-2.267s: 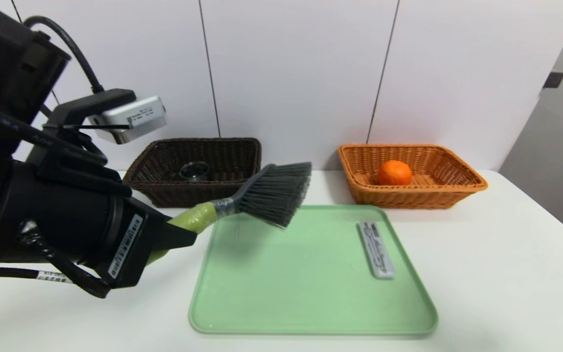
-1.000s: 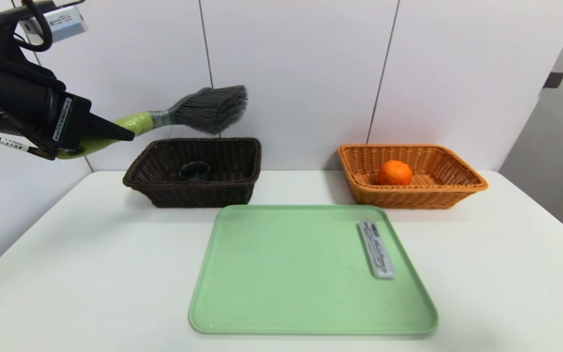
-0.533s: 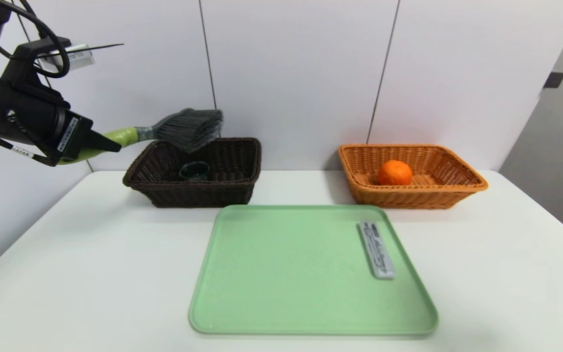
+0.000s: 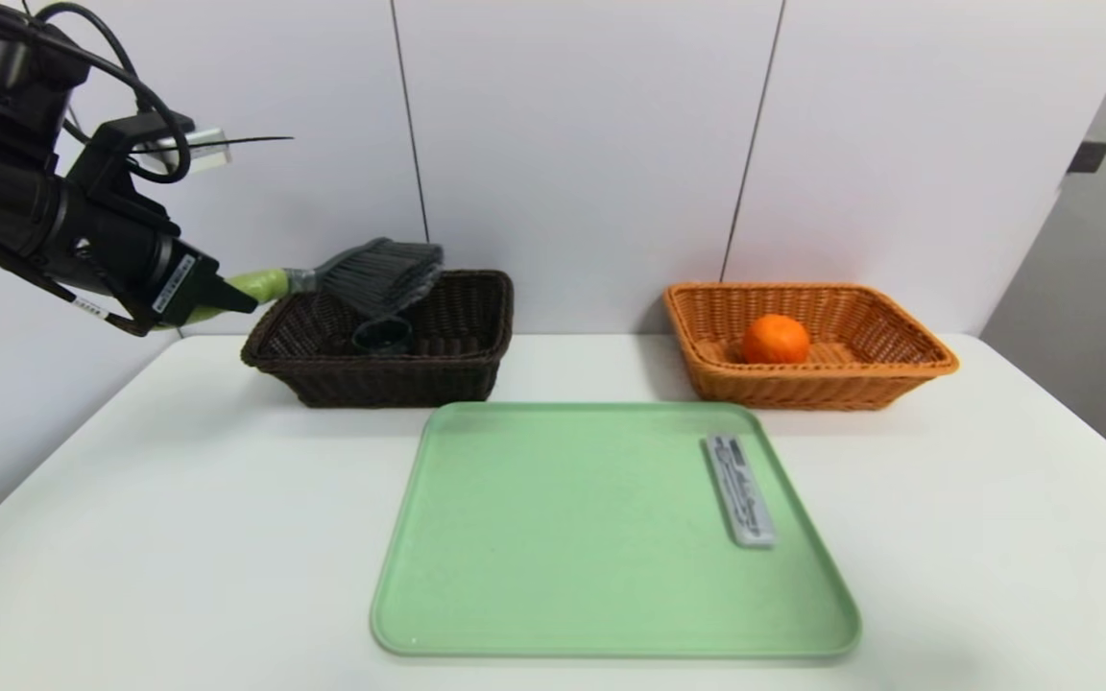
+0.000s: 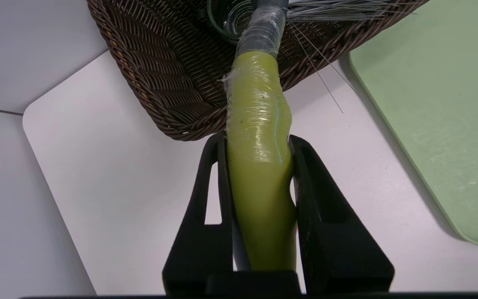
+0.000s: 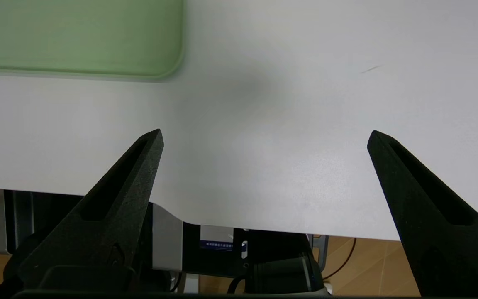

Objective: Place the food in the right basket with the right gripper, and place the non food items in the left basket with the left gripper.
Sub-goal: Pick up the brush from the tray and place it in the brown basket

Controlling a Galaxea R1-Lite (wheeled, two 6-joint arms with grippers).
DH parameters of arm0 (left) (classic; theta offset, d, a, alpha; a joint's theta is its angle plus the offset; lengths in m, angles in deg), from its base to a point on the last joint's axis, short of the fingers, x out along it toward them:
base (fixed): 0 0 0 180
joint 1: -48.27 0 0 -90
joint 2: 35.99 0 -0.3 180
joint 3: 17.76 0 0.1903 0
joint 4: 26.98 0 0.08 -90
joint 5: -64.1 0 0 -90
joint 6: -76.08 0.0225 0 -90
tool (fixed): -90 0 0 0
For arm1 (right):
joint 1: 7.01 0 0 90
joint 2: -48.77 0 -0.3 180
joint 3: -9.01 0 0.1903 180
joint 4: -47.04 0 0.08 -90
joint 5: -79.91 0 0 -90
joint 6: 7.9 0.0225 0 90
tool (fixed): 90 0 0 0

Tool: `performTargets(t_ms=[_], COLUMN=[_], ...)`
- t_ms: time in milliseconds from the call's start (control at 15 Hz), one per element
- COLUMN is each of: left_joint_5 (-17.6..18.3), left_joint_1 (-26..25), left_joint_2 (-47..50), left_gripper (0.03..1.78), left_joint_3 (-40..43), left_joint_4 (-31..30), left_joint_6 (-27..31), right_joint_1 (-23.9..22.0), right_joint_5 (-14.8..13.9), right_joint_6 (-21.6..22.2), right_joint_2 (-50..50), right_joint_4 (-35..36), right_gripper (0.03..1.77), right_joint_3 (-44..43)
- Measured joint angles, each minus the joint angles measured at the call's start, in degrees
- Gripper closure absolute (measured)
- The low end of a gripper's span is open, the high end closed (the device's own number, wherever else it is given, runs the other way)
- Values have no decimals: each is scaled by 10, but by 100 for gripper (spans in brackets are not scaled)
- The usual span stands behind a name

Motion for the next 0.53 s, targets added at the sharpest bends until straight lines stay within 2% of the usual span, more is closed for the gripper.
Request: performTargets(t_ms=[533], left_joint_5=[14], left_joint_1=[-1], left_joint_2=[-51], left_gripper=[137], left_joint_3=[-35], left_joint_4=[3], left_joint_6=[51], right_joint_1=[0], right_joint_5=[-1], right_joint_6=[-6], right_joint_2=[-23], right_joint_4=[25], right_gripper=[10], right_joint_3=[4])
